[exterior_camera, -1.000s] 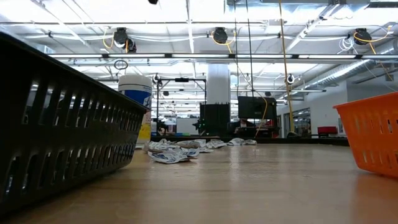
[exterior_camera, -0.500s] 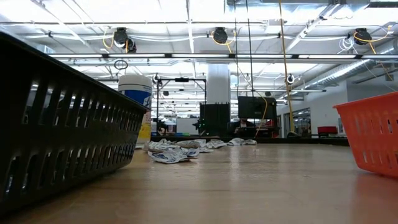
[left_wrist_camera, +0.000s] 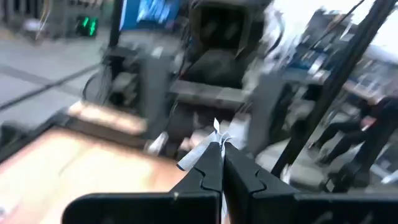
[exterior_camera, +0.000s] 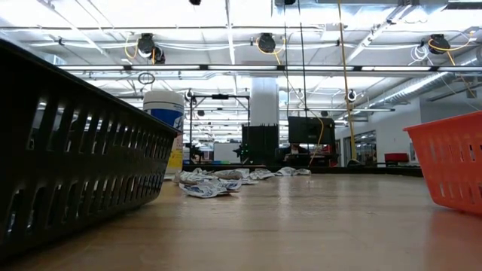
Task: Pick & Place First Aid Supplies
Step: Put the alcohol pad into the blue bin
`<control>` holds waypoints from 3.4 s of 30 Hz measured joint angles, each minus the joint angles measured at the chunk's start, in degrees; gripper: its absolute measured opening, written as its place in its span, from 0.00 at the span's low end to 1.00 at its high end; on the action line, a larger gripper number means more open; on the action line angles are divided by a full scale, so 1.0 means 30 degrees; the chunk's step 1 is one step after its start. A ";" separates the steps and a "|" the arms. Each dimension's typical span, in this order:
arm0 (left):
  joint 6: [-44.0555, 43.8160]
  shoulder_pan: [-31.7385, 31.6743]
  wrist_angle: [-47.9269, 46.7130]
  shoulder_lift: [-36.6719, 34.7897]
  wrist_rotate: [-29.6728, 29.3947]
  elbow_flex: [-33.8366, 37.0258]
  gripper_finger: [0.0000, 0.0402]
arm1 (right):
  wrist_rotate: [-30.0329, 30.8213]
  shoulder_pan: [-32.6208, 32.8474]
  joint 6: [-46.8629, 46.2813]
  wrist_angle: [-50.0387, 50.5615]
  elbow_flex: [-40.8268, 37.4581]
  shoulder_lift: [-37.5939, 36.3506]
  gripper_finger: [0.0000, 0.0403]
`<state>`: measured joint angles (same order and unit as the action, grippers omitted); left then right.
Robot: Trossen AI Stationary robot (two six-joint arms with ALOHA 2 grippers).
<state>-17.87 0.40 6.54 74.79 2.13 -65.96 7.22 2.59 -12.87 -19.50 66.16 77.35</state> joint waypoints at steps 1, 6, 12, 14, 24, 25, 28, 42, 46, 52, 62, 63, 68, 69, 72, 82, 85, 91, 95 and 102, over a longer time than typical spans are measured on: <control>-0.0008 0.0000 0.0363 0.0194 0.0045 -0.0115 0.00 | -0.0011 -0.0024 -0.0038 -0.0040 0.0026 0.0096 0.65; -0.0138 -0.0074 0.0188 0.0235 0.0134 -0.0050 0.00 | -0.0441 0.0002 -0.0469 0.0667 -0.0011 0.0097 0.61; -0.0151 -0.0175 0.0266 0.0196 0.0310 -0.0050 0.00 | -0.0495 0.0000 -0.0492 0.1081 -0.0003 0.0120 0.54; -0.0153 -0.0168 0.0273 0.0173 0.0419 -0.0050 0.00 | -0.0495 0.0000 -0.0499 0.1103 -0.0003 0.0092 0.53; -0.0162 -0.0175 0.0222 0.0173 0.0403 -0.0050 0.00 | -0.0607 0.0014 -0.0973 0.1197 -0.0003 0.0099 0.16; -0.0160 -0.0175 0.0215 0.0173 0.0356 -0.0050 0.00 | -0.0694 0.0021 -0.0980 0.1176 -0.0003 0.0099 0.09; -0.0243 -0.0182 0.0195 0.0173 0.0193 -0.0050 0.02 | -0.0707 0.0022 -0.1204 0.1172 -0.0003 0.0099 0.03; -0.0466 -0.0656 -0.0989 -0.0368 0.2029 -0.0074 0.46 | -0.0518 0.0646 -0.8401 1.0246 -0.0003 -0.1490 0.00; -0.0758 -0.0786 -0.1818 -0.0563 0.2565 -0.0072 0.53 | -0.1693 0.0809 -1.0006 1.4156 -0.0003 -0.1548 0.00; -0.1183 -0.0787 -0.2300 -0.0641 0.3348 -0.0072 0.58 | -0.3910 0.0801 -1.1314 2.0824 -0.0003 -0.1540 0.00; -0.1579 -0.0787 -0.2838 -0.0628 0.3970 -0.0072 0.55 | -0.4390 0.1681 -1.2171 3.0241 -0.0018 -0.1540 0.00; -0.1581 -0.0787 -0.2839 -0.0628 0.3979 -0.0072 0.55 | -0.4320 0.1929 -1.2484 3.0430 -0.0018 -0.1540 0.00; -0.1603 -0.0787 -0.2845 -0.0628 0.4077 -0.0072 0.53 | -0.3941 0.4732 -1.5974 3.1004 -0.0018 -0.1540 0.00; -0.1635 -0.0787 -0.2845 -0.0628 0.4213 -0.0072 0.52 | -0.3943 0.5390 -1.7046 3.0983 -0.0018 -0.1540 0.00; -0.1719 -0.0787 -0.2842 -0.0628 0.4429 -0.0072 0.52 | -0.3934 0.7433 -2.0700 3.0870 -0.0018 -0.1540 0.00; -0.2222 -0.0787 -0.2838 -0.0628 0.4838 -0.0072 0.55 | -0.3996 1.3927 -3.1405 2.9869 -0.0018 -0.1540 0.00; -0.2284 -0.0765 -0.2838 -0.0628 0.4844 -0.0072 0.56 | -0.3999 1.5385 -3.3570 2.9475 -0.0018 -0.1529 0.00; -0.2302 -0.0765 -0.2838 -0.0628 0.4830 -0.0072 0.56 | -0.4000 1.7204 -3.5332 2.9426 -0.0018 -0.0016 0.00; -0.2295 -0.0772 -0.2838 -0.0628 0.4807 -0.0072 0.56 | -0.4611 1.7542 -3.5028 2.8847 -0.0018 0.1718 0.00; -0.2286 -0.0787 -0.2838 -0.0621 0.4466 -0.0072 0.56 | -0.5025 1.7692 -3.4016 2.6502 -0.0018 0.4273 0.00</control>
<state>-24.73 -1.96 -1.98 72.93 15.53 -66.17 -7.85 55.67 -114.92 60.01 66.11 90.17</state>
